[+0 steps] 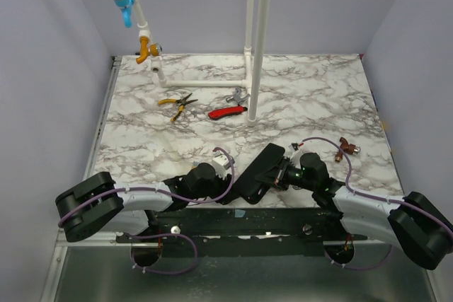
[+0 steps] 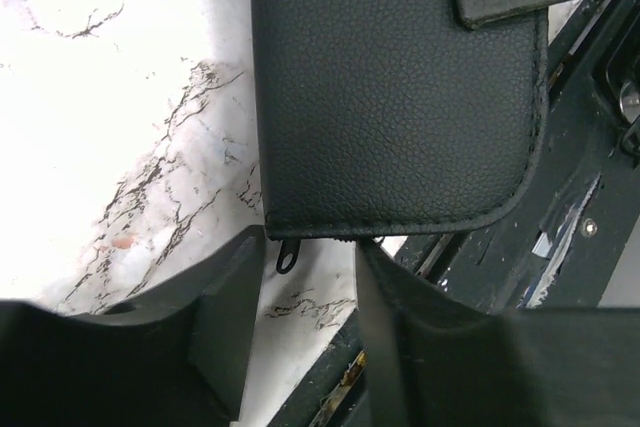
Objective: Sort the hair-cutting tools
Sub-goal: Zip the hairdressing tool bag at the center of the board.
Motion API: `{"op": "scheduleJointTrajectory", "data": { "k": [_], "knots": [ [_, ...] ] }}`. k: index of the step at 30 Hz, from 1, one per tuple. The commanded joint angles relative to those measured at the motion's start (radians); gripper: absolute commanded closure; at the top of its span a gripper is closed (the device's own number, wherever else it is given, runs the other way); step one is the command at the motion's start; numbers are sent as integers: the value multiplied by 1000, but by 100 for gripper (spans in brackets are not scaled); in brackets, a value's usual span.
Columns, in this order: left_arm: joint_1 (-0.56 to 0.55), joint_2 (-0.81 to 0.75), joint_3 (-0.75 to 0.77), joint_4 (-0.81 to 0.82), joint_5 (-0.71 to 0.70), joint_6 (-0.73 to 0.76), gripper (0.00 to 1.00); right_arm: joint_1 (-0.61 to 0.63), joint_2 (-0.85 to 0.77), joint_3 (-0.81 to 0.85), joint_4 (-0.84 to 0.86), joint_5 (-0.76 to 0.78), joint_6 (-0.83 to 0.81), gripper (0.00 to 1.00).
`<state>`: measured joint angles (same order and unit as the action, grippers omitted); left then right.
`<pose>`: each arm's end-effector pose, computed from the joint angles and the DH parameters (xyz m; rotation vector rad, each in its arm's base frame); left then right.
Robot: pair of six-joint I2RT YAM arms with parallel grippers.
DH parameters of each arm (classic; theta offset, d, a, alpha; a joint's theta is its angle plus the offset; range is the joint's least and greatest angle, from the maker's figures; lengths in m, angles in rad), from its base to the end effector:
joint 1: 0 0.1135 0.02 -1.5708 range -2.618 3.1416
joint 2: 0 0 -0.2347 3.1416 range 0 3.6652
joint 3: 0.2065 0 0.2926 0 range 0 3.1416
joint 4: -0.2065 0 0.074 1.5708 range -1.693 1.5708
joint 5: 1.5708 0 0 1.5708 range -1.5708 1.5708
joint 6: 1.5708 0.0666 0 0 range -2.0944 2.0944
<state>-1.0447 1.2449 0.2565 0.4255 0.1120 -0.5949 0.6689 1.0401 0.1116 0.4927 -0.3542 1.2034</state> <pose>0.1297 -0.2381 0.0549 0.5895 2.2541 -1.0278 0.1775 0.1697 0.0649 0.3586 2.3152 1.4419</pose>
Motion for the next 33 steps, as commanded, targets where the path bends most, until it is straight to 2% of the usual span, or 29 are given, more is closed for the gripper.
{"op": "scheduleJointTrajectory", "data": {
  "k": [1, 7, 12, 22, 28, 33],
  "knots": [
    [8, 17, 15, -5, 22, 24, 65, -5, 4, 7, 30, -28, -21, 100],
    [10, 2, 7, -20, 5, 23, 78, -5, 3, 7, 30, -25, -22, 100],
    [11, 0, 10, -21, -6, 18, 100, -5, 7, 3, 20, -10, -31, 99],
    [9, -11, 12, -105, -87, 10, 100, -5, 122, 39, -33, 143, -73, 99],
    [-4, -13, 30, -139, -85, 34, 100, -5, 223, 44, 15, 192, -57, 99],
    [-62, 10, 88, -199, -82, 75, 100, -5, 286, 24, 71, 237, -7, 99]
  ]
}}
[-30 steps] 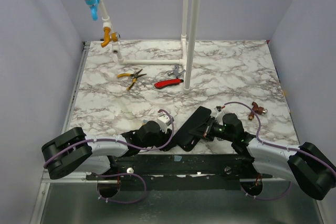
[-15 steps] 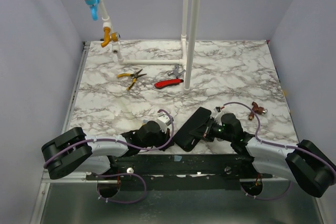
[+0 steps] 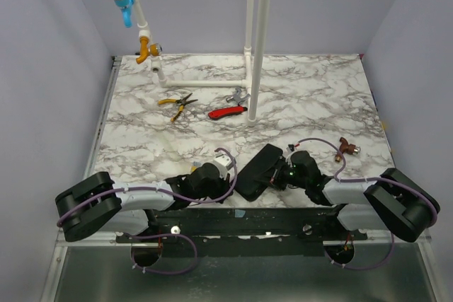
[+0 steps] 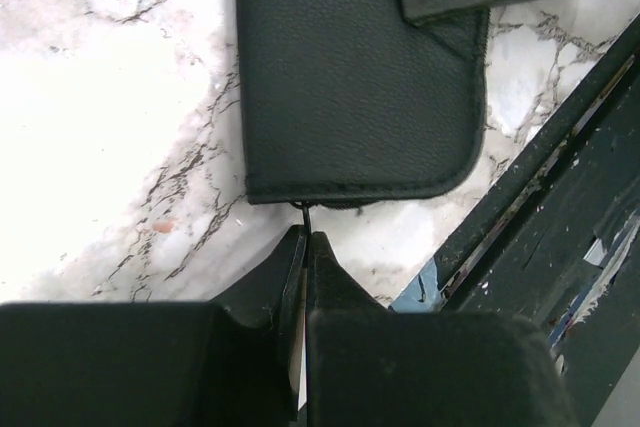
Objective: Sort the hair-cutting tools
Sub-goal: Zip the hairdressing tool bag at the center of the board.
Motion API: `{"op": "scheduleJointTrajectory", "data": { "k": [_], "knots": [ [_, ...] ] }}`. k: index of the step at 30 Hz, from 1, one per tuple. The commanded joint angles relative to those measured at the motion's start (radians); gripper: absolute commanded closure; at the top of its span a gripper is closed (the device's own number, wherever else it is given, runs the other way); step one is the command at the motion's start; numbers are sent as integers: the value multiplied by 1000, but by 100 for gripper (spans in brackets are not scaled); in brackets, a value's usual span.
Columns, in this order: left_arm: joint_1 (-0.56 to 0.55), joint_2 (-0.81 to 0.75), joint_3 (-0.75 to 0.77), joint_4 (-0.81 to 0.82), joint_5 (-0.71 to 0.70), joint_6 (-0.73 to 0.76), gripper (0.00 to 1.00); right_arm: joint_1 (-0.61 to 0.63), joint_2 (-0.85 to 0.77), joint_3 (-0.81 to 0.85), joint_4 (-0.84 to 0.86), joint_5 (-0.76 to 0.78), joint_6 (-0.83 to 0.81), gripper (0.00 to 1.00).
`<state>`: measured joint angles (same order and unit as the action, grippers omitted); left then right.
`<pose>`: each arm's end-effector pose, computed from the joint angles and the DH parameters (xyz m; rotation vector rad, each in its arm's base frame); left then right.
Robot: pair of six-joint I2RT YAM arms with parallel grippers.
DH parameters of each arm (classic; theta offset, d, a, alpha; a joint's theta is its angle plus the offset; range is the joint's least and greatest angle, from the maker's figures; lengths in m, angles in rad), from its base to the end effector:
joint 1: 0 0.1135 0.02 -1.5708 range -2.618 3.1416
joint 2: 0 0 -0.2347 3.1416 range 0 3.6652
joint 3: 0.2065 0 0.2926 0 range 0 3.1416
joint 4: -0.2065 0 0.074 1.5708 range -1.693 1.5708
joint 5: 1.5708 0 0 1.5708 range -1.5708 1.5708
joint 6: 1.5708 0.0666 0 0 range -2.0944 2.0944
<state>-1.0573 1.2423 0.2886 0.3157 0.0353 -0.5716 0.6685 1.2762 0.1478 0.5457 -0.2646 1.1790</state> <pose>0.1315 -0.2379 0.0531 0.5914 2.2993 -0.8981 0.1808 0.1650 0.0289 0.4490 2.4168 1.2503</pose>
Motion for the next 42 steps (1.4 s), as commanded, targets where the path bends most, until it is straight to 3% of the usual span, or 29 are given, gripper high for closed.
{"op": "scheduleJointTrajectory", "data": {
  "k": [1, 10, 25, 27, 29, 32, 35, 36, 37, 42],
  "knots": [
    [-62, 22, 66, -101, -1, 59, 100, -4, 61, -17, 29, 153, 22, 99],
    [-113, 96, 106, -58, 75, 62, 100, -4, 130, -13, 83, 153, 50, 99],
    [-181, 305, 358, -62, 138, 110, 100, -4, 125, -13, 74, 142, 21, 99],
    [-181, 274, 356, -93, 109, 109, 85, -4, 71, 3, -9, 129, -13, 97],
    [-181, 218, 331, -113, 75, 105, 59, -5, -1, 11, -114, 125, -34, 78],
    [-182, 127, 290, -167, 24, 94, 38, -4, -123, 19, -244, 138, -70, 52],
    [-181, 49, 256, -228, -7, 81, 26, -4, -238, 34, -365, 152, -97, 41],
    [-181, 21, 245, -248, -11, 78, 9, -3, -268, 38, -397, 157, -105, 39],
    [-182, -3, 236, -268, -20, 74, 2, -4, -304, 47, -437, 169, -115, 38],
    [-174, -157, 185, -337, -152, 53, 2, -4, -416, 98, -607, 290, -165, 34]
  ]
}}
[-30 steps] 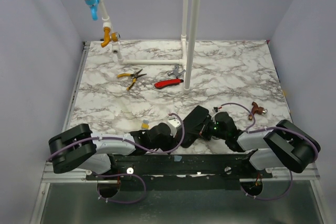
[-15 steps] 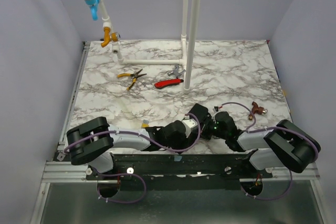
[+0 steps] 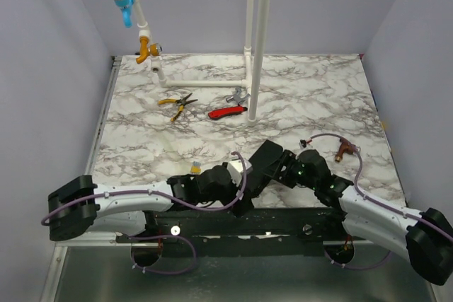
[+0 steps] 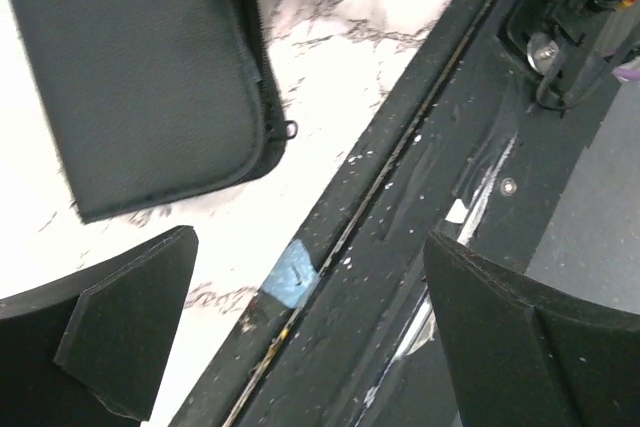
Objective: Sort the hair-cutting tools
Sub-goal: Zip the hairdressing tool bag at the center of the board.
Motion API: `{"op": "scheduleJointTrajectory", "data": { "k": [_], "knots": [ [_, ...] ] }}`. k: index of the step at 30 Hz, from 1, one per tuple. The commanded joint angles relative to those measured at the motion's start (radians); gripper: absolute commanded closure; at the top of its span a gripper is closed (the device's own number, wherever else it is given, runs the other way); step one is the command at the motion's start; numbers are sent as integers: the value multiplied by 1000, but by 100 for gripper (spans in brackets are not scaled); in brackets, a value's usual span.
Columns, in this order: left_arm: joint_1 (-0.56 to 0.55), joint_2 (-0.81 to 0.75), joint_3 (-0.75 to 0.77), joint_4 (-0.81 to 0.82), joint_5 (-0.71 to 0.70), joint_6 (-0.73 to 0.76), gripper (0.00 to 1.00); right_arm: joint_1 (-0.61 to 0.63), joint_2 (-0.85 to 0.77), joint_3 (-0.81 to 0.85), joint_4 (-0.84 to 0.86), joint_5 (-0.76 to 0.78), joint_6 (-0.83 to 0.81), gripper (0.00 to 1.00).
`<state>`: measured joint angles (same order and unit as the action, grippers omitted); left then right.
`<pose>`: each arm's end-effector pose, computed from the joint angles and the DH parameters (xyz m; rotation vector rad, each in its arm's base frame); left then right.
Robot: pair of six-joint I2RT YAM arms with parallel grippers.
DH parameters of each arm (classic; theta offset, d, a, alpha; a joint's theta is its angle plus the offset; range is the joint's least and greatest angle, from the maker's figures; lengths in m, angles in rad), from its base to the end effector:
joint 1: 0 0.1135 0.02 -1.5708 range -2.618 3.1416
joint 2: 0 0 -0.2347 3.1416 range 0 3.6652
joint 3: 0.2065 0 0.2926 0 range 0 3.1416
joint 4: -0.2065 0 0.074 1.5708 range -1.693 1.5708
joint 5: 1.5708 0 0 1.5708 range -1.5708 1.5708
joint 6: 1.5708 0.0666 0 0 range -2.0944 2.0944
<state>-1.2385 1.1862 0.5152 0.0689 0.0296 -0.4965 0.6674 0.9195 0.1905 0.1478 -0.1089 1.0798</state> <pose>0.0991 -0.2931 0.1204 0.8725 2.1922 -0.9694 0.1907 0.1595 0.0772 0.4172 2.3350 1.0637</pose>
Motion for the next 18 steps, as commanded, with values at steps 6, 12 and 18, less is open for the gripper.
{"op": "scheduleJointTrajectory", "data": {
  "k": [6, 12, 18],
  "knots": [
    [225, -158, -82, 34, -205, -131, 2, -28, -3, 102, -168, 255, -75, 32],
    [323, 39, 13, 155, -143, -107, 2, -61, 213, 163, -78, 265, -91, 32],
    [323, 226, 82, 207, -47, -101, 2, -68, 284, 167, -53, 225, -121, 37]
  ]
}}
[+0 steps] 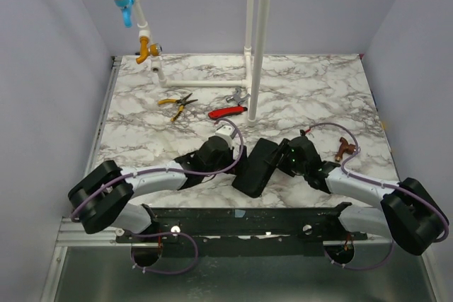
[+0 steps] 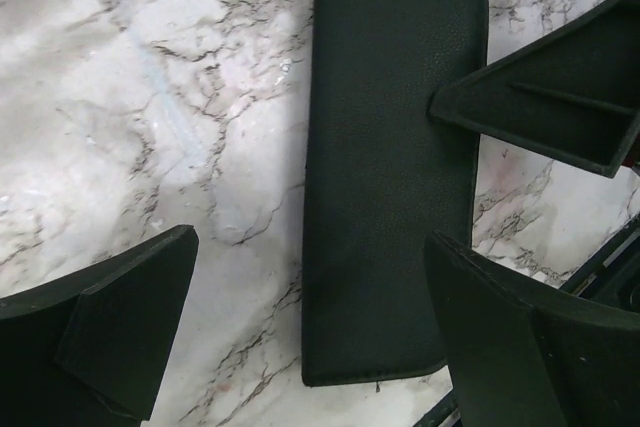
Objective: Sort the hair-cutting tools
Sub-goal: Zip the hairdressing tool bag at the center of the board.
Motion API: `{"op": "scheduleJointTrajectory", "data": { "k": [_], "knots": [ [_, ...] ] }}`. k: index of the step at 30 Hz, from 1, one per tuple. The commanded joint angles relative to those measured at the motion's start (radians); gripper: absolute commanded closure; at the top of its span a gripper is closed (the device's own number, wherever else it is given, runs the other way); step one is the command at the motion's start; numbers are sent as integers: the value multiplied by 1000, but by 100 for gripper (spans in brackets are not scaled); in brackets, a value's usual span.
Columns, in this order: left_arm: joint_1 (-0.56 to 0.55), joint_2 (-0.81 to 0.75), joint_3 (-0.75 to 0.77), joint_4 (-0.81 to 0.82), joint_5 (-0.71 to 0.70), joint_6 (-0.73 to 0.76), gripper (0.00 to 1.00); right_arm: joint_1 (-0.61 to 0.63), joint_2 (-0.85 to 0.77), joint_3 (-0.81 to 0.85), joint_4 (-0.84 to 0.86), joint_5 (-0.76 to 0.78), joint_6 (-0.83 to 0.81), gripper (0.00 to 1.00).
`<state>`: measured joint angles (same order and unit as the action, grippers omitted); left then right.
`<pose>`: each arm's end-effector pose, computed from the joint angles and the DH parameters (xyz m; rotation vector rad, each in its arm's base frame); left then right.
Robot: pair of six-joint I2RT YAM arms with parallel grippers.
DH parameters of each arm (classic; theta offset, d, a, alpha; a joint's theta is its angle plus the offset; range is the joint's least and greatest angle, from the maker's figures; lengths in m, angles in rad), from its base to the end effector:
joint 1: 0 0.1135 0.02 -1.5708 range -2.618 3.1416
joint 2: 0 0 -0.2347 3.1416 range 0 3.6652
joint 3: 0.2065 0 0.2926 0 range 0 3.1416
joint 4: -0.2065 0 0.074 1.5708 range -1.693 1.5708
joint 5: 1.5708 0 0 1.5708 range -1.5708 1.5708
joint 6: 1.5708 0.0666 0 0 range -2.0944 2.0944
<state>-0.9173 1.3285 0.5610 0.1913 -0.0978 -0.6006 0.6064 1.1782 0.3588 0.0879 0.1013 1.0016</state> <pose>0.2052 -0.2573 0.1092 0.2953 2.2279 -0.7594 0.2289 0.1506 0.0683 0.5249 2.3449 0.6874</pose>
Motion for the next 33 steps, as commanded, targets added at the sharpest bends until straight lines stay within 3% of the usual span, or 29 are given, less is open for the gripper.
{"op": "scheduleJointTrajectory", "data": {
  "k": [1, 7, 14, 23, 29, 33],
  "knots": [
    [1, 99, 29, 102, 91, -3, 2, -8, 27, -6, 7, -6, -57, 40],
    [-6, 94, -72, 254, 232, -44, 20, -5, 66, -63, 50, -166, -94, 54],
    [-114, 18, -161, 265, 207, -63, 29, 113, 62, -147, 75, -181, -39, 56],
    [-288, -216, -350, 185, 68, -243, 28, 400, 62, -164, 56, -105, 103, 56],
    [-336, -426, -450, 40, -15, -381, 12, 420, -1, -221, 74, -63, 131, 56],
    [-336, -484, -475, 47, 18, -399, 11, 420, 7, -228, 117, -81, 128, 56]
  ]
}}
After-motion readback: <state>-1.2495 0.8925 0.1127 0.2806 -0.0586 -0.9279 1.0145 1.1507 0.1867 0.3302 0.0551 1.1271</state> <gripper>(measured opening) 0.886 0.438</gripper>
